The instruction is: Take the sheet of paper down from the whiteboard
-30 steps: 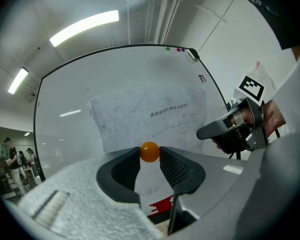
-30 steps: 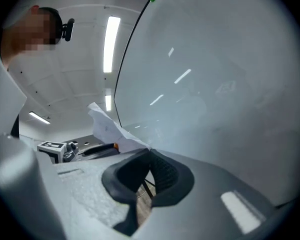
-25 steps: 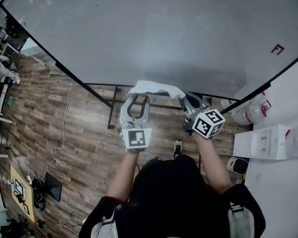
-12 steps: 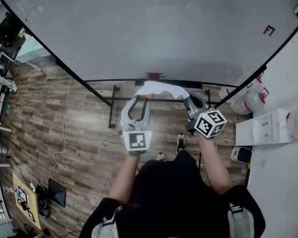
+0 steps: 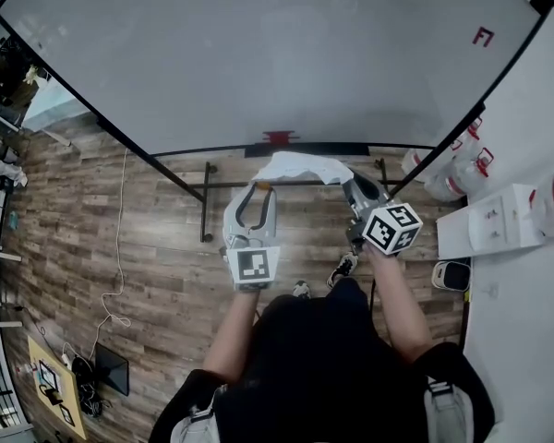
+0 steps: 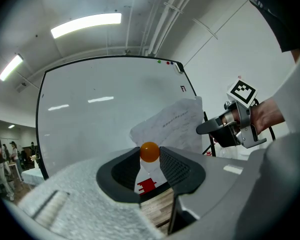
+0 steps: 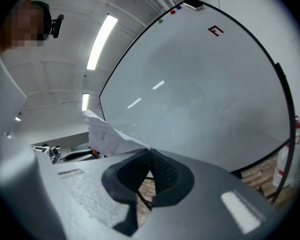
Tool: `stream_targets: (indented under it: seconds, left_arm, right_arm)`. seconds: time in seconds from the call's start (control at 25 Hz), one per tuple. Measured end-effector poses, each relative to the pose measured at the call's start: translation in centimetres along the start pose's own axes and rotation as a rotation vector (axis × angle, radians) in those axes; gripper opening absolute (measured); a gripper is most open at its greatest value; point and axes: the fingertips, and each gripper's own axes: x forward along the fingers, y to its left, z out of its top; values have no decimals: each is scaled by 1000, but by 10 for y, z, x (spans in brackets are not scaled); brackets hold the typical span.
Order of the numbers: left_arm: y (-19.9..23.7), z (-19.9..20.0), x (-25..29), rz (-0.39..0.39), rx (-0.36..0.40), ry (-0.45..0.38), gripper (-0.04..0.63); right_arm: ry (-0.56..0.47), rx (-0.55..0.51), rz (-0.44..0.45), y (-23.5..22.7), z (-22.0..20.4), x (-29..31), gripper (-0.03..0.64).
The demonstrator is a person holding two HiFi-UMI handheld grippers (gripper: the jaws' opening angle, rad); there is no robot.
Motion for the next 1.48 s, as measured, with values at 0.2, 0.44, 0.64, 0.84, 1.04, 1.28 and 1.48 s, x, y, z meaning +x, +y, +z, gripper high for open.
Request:
stream_targets:
  seconds: [0.2, 0.44, 0.64, 0.84, 1.04, 1.28, 1.48]
  left_arm:
    - [-1, -3, -4, -6, -10, 1, 132]
    - [3, -8, -10, -6, -17, 3, 132]
    - [5, -12, -17, -8, -18, 16, 132]
    - [1, -14, -21, -9, -25, 20, 133]
    - [2, -16, -24, -12, -29, 24, 132]
    - [1, -16, -27, -9, -34, 22, 133]
    - [1, -14, -26, -12, -29, 15, 132]
  right_arm:
    - [-11, 9, -7, 1, 4, -1, 3]
    - [-16, 1, -15, 5, 4, 0, 3]
    - [-18, 5, -30, 6, 3, -6, 3]
    - [-24, 6, -40, 5, 2, -13, 3]
    - [-25, 5, -51, 4, 3, -17, 3]
    - [-24, 2, -58, 4, 2, -20, 3]
    - [-29, 4, -60, 3, 2, -22, 3]
